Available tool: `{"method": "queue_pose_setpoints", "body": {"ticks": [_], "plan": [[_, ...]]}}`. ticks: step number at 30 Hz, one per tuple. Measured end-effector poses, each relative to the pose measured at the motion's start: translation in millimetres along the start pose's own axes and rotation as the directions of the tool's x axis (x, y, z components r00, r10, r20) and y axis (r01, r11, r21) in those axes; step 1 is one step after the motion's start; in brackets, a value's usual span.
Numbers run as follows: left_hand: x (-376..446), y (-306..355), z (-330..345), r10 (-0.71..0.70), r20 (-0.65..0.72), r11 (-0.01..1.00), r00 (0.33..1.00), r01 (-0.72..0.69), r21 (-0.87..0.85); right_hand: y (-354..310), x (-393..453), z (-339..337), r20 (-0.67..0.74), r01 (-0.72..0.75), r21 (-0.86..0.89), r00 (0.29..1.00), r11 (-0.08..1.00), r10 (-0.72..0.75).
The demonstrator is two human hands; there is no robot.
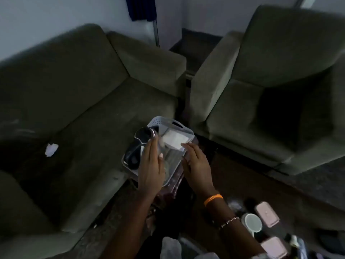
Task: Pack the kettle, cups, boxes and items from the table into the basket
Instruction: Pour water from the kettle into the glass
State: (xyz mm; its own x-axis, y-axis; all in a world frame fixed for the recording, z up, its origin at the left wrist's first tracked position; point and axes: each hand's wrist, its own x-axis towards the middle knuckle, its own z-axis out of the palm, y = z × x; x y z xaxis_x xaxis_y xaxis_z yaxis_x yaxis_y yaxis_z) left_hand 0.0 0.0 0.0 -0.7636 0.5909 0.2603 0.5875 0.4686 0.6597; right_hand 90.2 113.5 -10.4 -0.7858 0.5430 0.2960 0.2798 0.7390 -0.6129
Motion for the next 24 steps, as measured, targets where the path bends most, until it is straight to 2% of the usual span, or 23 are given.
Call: {"method": "queue_pose_setpoints", "body": {"ticks": [2,5,9,12,15,21,24], "plan": [[19.4,-37.5,-6.2,-0.094,0.015,0.996,0.995,0.094,0.007,-1.8,15.7,37.0,0.073,-0.077,0.015,0.994,0.997,0.076],[37.2,-93.1,-10.1,-0.193,0.129,0.980,0.973,0.184,0.082,-0.3,26.6,91.1,0.209,-0.243,0.016,0.949,0.970,0.235],[55.2,-147.0,-10.9,-0.342,0.329,0.939,0.880,0.305,0.159,6.6,26.4,152.8,0.404,-0.434,-0.083,0.808,0.897,0.429],[68.4,-172.1,-7.0,-0.449,0.407,0.890,0.796,0.437,0.127,11.0,18.9,187.1,0.497,-0.492,-0.207,0.691,0.845,0.525],[79.9,-186.8,0.8,-0.493,0.414,0.851,0.765,0.524,0.044,16.5,18.7,205.6,0.490,-0.490,-0.267,0.672,0.830,0.555],[93.0,-204.3,16.4,-0.537,0.465,0.801,0.704,0.599,0.018,24.9,32.8,205.4,0.500,-0.493,-0.299,0.649,0.817,0.574],[93.5,-206.4,16.4,-0.527,0.451,0.803,0.720,0.595,-0.013,24.1,31.3,198.6,0.452,-0.526,-0.259,0.675,0.810,0.583]]}}
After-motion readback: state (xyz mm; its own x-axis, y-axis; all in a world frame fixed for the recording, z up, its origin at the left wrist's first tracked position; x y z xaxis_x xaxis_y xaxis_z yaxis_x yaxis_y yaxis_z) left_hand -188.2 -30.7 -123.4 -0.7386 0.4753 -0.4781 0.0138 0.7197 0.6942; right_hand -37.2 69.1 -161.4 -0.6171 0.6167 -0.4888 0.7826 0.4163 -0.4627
